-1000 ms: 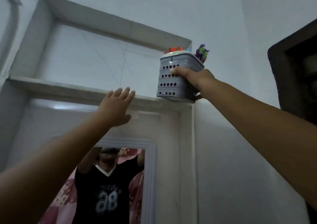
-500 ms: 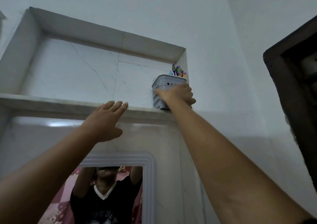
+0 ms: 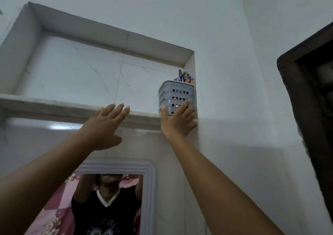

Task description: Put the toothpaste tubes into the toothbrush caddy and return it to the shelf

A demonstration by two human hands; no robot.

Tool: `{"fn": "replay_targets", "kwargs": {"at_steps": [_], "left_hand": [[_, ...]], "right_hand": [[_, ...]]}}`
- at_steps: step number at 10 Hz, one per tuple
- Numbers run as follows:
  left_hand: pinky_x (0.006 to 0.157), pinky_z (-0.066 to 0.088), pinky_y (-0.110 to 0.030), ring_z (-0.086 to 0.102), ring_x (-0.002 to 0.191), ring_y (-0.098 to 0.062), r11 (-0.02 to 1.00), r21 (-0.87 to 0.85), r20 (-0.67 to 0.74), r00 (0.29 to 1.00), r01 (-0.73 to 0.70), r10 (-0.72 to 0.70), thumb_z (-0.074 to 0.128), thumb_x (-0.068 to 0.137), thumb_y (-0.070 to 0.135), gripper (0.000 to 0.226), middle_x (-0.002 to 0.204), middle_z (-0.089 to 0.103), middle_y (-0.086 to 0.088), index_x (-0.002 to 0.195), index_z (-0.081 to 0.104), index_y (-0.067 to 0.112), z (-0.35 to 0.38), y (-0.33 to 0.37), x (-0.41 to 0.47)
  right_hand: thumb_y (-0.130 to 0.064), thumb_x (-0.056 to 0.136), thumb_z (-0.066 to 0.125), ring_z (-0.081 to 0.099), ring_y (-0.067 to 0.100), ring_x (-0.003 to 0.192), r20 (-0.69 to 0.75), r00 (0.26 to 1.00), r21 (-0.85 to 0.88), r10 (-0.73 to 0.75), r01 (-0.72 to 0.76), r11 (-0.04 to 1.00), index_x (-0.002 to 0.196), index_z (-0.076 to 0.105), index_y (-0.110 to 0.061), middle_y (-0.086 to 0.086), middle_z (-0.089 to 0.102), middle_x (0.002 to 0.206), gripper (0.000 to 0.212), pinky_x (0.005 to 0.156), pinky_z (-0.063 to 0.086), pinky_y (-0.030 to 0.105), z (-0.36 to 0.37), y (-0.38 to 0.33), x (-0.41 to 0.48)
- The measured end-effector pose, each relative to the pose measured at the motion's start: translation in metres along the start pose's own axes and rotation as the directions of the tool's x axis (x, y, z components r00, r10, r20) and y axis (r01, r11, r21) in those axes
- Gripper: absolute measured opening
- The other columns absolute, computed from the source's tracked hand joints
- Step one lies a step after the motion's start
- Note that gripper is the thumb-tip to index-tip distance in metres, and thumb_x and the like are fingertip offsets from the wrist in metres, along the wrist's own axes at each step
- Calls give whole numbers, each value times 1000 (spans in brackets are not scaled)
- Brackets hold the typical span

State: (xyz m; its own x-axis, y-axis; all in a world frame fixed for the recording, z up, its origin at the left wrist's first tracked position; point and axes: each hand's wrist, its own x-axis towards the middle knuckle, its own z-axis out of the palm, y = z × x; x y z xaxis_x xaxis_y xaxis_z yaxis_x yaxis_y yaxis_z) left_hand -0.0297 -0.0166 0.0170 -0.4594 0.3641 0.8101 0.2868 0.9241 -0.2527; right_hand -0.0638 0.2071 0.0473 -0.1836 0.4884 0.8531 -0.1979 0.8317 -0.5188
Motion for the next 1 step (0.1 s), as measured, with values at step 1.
{"fn": "replay_targets", "kwargs": {"at_steps": [1], "left_hand": [[124,5,-42,-13,151,-22,1000,-2,66,998,22,-22,58,86,39,99,163,-16,0,151,-16,26,-10,4,0]], "right_hand": [[-67,100,28,2,36,157,146,987,13,-67,66,998,163,-6,-15,18,-3,171,89,122,6,59,-10,20,-28]]}}
